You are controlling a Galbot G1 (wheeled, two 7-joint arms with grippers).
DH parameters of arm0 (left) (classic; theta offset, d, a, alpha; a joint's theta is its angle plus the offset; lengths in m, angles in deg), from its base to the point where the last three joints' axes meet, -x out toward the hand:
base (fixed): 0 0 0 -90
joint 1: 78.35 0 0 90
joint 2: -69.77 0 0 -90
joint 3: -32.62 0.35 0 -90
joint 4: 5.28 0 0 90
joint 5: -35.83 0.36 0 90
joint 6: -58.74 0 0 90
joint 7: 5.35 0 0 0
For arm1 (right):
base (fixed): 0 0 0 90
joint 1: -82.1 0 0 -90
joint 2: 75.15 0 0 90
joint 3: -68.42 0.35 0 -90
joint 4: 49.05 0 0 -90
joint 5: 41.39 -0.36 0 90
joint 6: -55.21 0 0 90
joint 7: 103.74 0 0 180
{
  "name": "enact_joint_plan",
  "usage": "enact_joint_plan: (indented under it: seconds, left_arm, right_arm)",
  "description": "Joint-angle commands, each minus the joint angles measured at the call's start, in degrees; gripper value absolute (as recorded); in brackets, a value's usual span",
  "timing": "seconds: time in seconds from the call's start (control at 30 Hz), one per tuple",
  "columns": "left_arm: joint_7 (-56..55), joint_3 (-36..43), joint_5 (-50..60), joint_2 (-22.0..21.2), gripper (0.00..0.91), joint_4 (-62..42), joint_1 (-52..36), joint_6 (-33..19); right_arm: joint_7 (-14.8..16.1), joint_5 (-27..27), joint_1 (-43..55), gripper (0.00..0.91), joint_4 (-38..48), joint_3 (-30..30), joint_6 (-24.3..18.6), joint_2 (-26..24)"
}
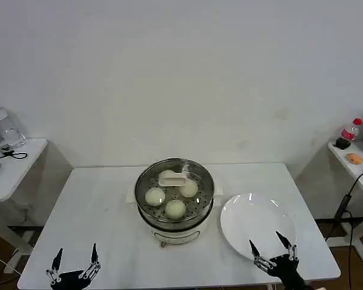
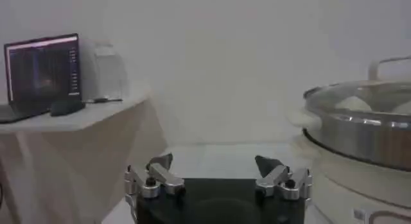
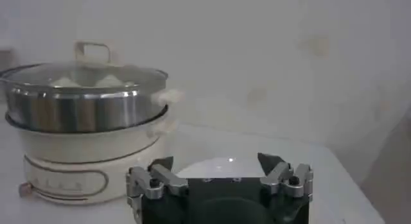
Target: Take steamed baozi put them in steamer then cover it.
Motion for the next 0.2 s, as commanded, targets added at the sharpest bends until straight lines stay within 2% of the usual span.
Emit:
enact_joint_plan:
  seconds: [0.03, 0.2]
  left_arm:
    - [0.2, -0.1, -0.5, 0.0, 0.907, -0.3, 0.5, -0.2]
    - [0.3, 0.3, -0.2, -0.2, 0.907, -0.4, 0.4, -0.1]
  right_arm:
    - [-0.3, 0.6, 0.0, 0.907, -0.2, -0.6, 0.3, -0.2]
    - [-0.4, 1.3, -0.1, 0.907, -0.3, -0.8, 0.5, -0.1]
